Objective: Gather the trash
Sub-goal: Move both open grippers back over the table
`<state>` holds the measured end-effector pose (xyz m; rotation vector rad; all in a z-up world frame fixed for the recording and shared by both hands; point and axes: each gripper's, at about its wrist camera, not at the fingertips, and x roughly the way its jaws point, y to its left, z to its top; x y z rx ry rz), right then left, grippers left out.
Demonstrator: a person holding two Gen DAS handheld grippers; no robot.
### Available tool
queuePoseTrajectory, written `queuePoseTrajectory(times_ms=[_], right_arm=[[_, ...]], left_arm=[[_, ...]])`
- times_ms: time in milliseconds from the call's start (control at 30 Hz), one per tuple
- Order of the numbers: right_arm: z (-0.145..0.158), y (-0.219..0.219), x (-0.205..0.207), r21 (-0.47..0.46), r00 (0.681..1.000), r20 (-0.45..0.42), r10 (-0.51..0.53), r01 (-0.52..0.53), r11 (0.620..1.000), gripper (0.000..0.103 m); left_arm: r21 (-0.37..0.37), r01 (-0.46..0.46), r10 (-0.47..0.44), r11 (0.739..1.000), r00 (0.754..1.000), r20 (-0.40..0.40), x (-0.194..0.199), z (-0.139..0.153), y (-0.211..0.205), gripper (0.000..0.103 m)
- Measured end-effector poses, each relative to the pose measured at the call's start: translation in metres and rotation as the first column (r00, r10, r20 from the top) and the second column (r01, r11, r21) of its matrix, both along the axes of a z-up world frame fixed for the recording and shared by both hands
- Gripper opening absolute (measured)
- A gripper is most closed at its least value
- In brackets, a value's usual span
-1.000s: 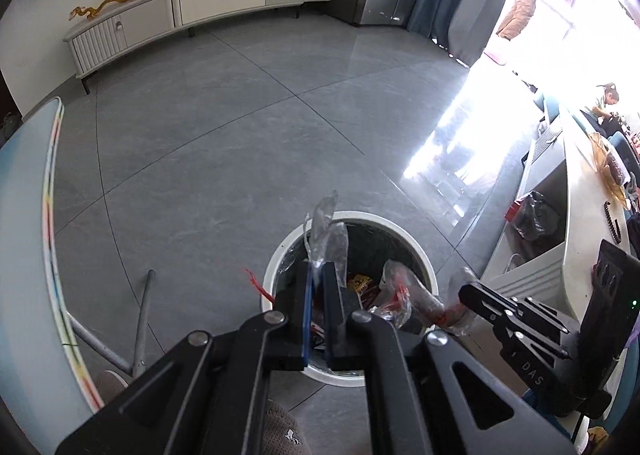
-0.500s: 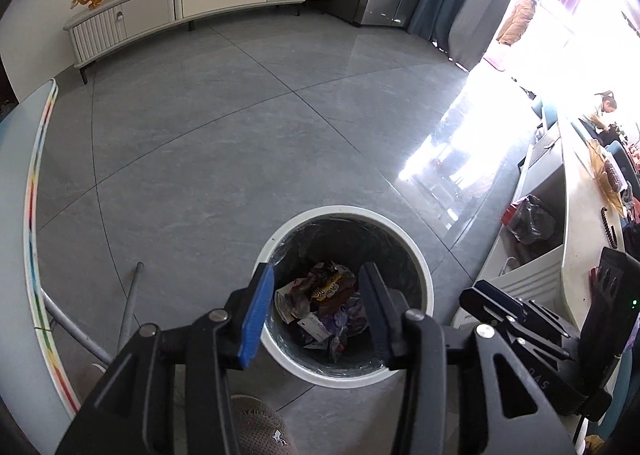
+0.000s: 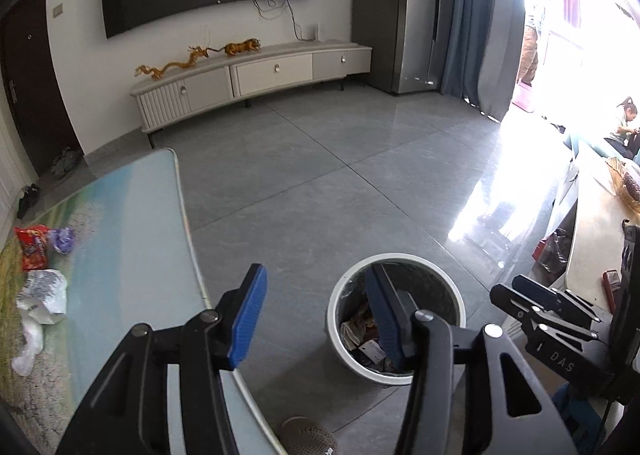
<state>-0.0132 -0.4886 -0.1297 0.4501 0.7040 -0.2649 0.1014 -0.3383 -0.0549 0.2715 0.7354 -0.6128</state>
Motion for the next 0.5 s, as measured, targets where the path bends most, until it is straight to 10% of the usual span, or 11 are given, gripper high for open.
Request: queuePoseTrajectory(times_ms=[500], right_arm=[[0.075,0.072,-0.018,-0.126,0.993,0.093,0.079,-0.067,0.990,0.065]], left_arm=[[-0.110,-0.115,0.132,0.987,0.977,0.166,-0.052,0.067,0.098,0.055]])
